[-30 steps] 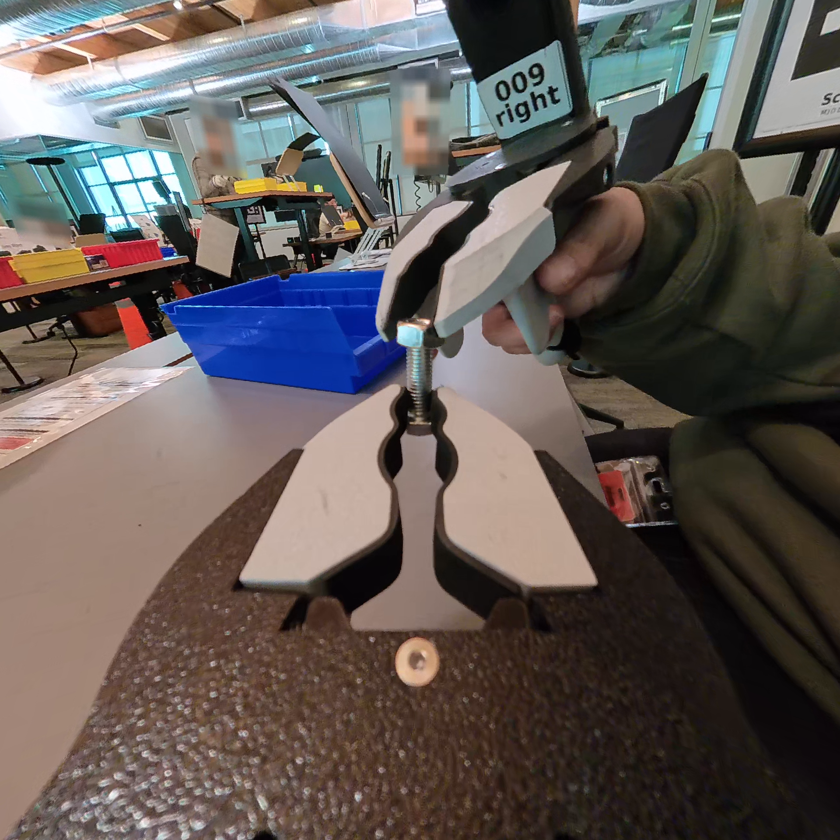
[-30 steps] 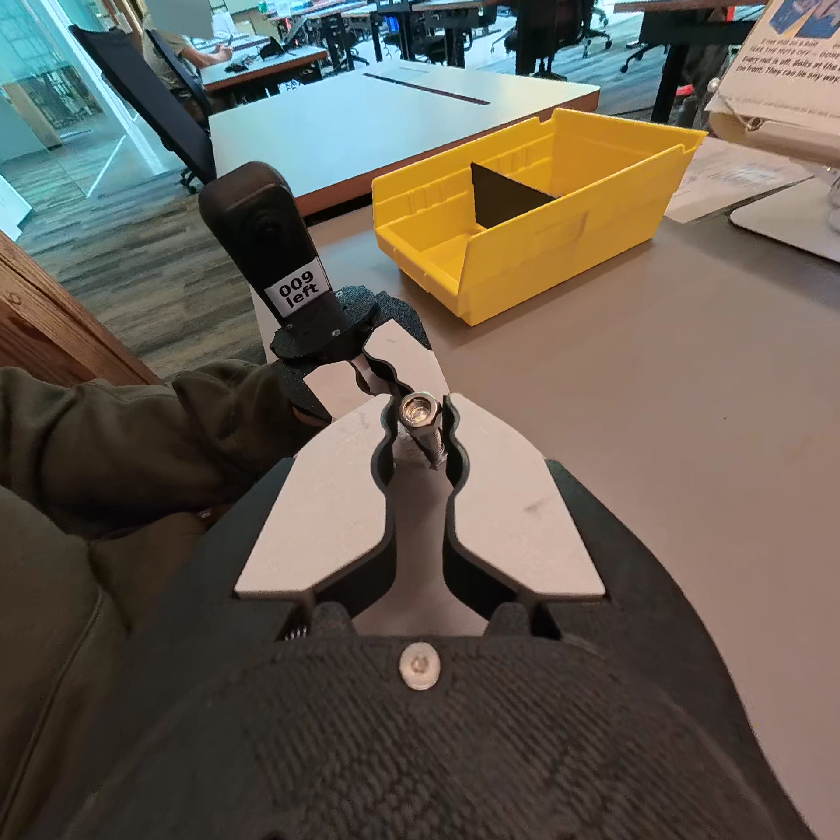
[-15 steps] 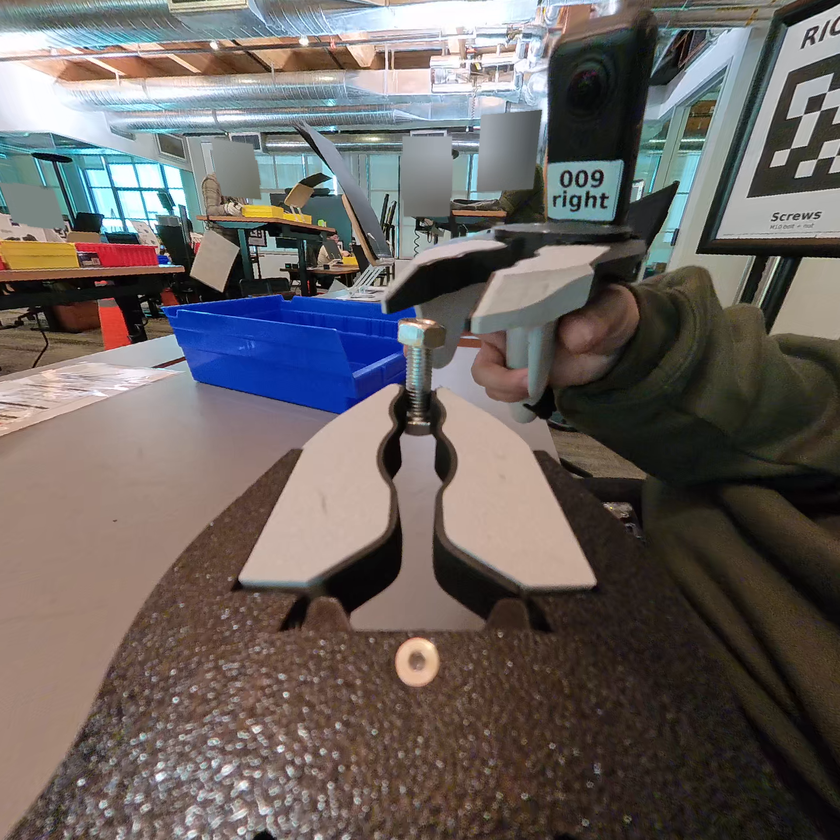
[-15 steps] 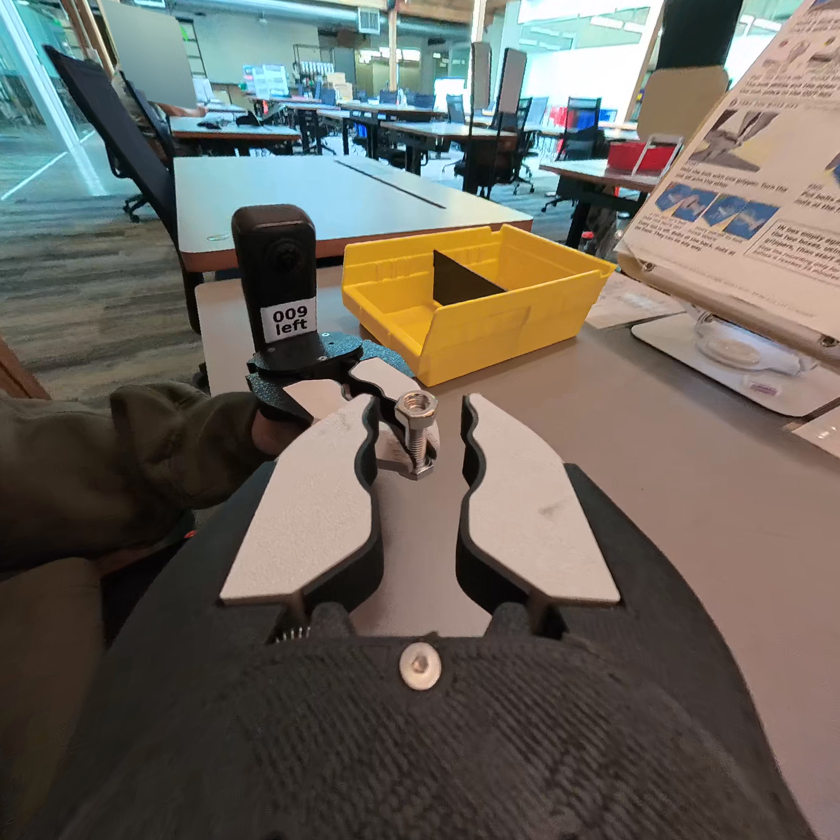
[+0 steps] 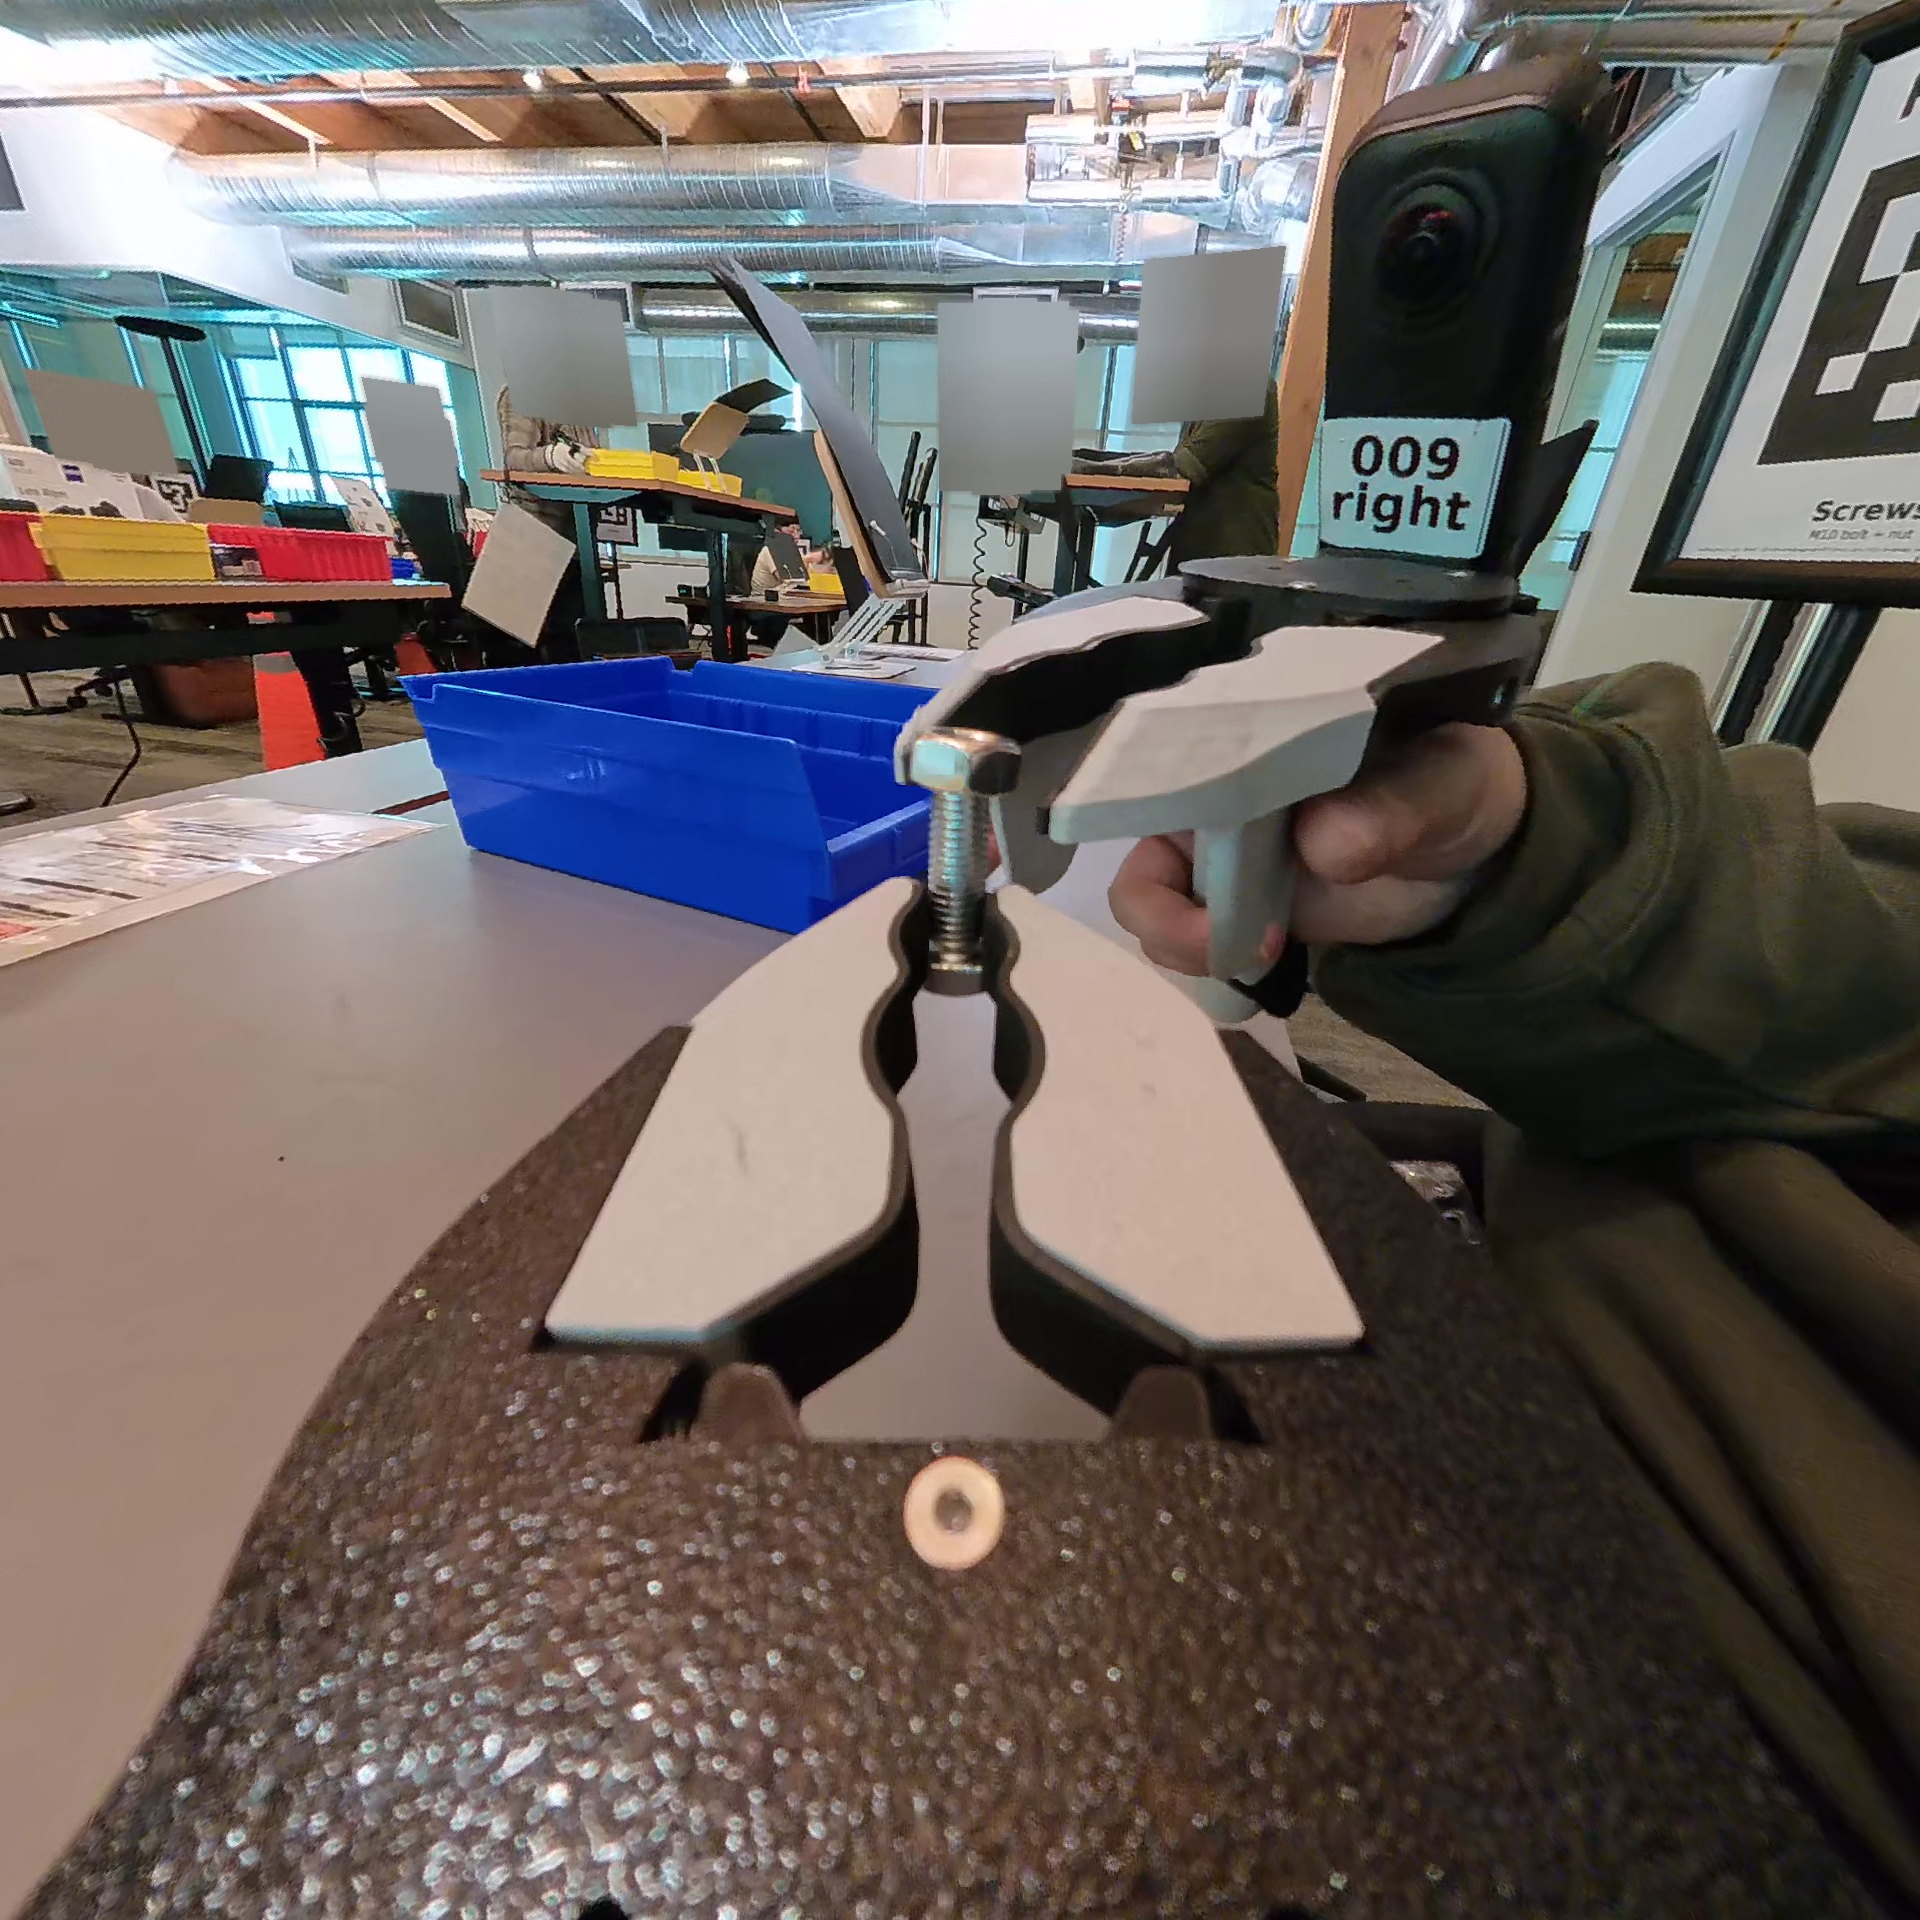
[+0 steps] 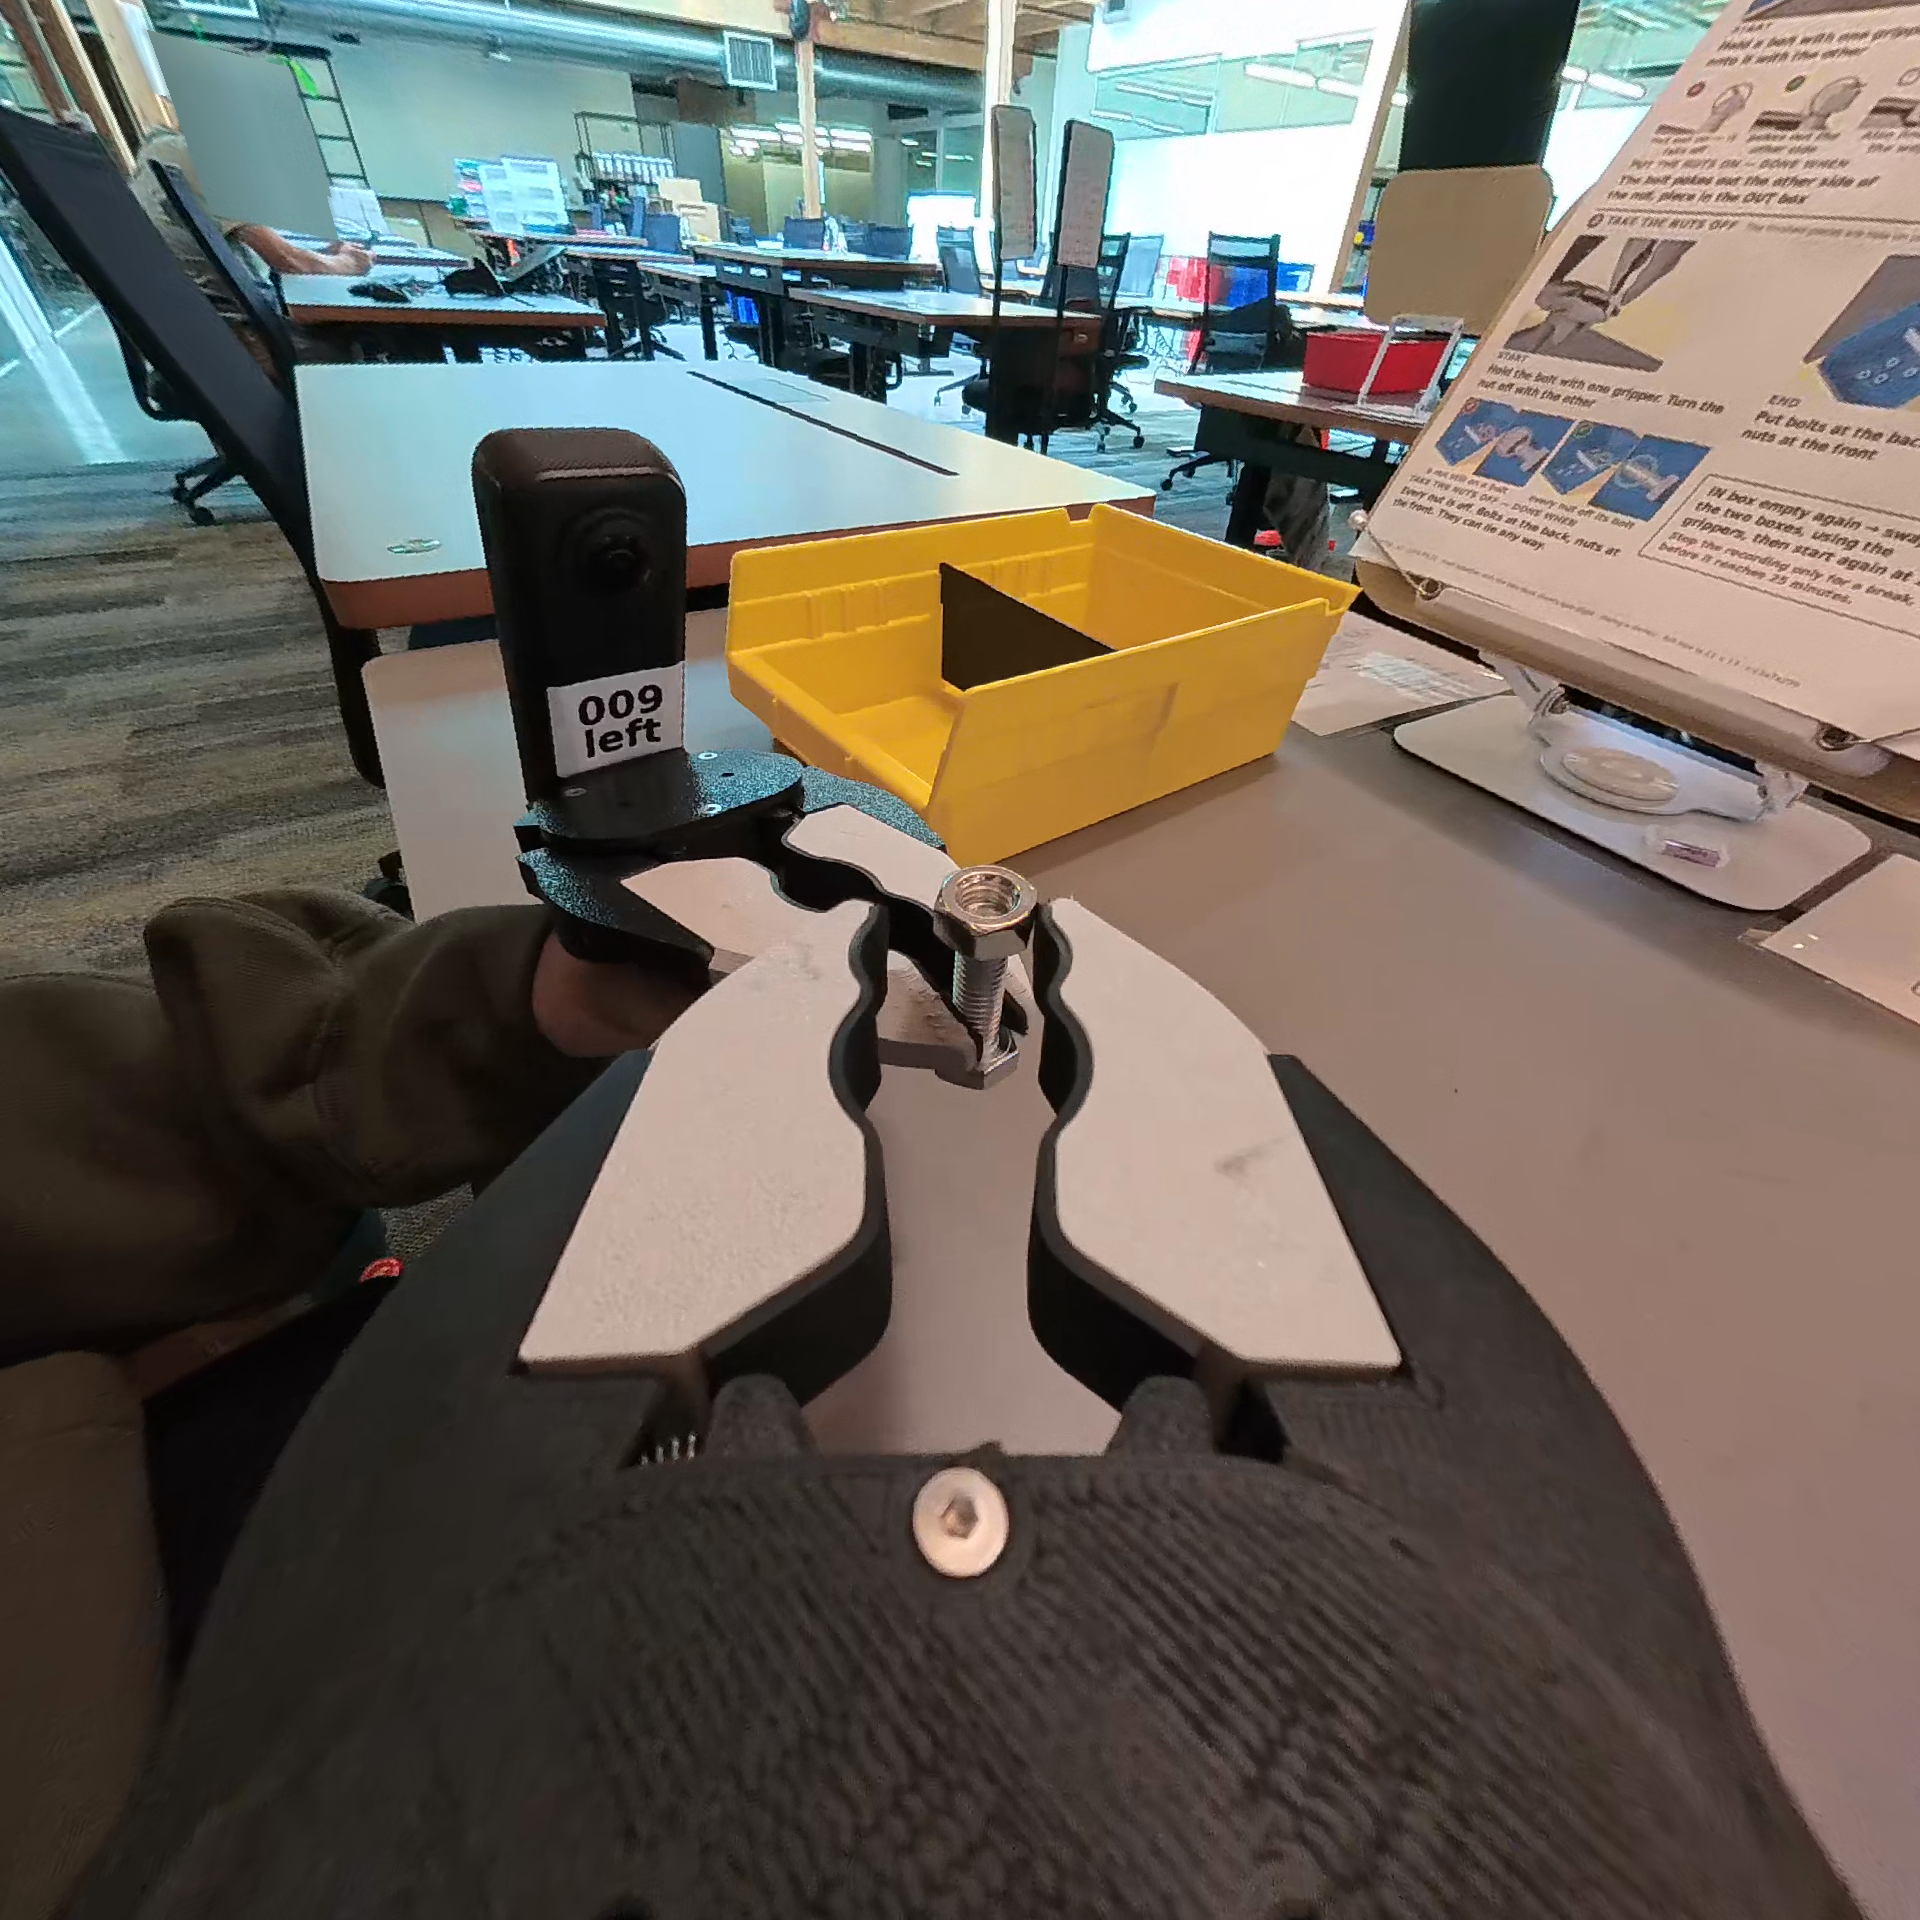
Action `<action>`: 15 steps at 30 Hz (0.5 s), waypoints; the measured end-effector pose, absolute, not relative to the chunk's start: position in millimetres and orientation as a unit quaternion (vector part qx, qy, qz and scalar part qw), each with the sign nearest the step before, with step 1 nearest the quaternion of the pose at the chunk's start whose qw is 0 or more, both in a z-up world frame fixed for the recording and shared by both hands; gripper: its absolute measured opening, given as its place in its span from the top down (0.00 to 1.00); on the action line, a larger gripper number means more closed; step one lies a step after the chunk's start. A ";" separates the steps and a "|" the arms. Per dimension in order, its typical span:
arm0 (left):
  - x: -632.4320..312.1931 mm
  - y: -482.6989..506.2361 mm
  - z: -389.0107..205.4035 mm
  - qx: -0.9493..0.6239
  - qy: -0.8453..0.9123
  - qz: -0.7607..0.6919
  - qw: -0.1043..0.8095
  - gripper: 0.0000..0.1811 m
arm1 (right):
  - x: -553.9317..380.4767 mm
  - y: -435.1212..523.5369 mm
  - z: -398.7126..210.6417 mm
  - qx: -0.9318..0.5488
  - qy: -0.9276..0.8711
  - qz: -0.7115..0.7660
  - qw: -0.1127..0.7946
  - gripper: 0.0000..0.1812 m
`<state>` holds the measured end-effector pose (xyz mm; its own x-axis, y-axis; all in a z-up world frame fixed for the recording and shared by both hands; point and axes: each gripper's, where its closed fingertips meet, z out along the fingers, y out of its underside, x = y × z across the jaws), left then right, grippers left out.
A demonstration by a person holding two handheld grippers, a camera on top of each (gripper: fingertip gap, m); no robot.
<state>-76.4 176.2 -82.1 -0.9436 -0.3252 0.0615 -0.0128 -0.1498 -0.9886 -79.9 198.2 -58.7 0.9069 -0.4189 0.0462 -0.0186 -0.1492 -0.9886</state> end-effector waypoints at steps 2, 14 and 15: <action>-76.1 176.5 -82.1 -0.133 0.643 -0.747 0.104 0.95 | -79.5 197.3 -59.1 -0.744 0.148 -0.160 0.632 0.86; -81.6 172.6 -82.7 -0.118 0.650 -0.745 0.092 0.95 | -77.1 193.1 -53.9 -0.729 0.140 -0.178 0.646 0.86; -82.0 172.1 -82.9 -0.116 0.650 -0.745 0.092 0.95 | -77.6 192.8 -55.2 -0.732 0.136 -0.175 0.644 0.87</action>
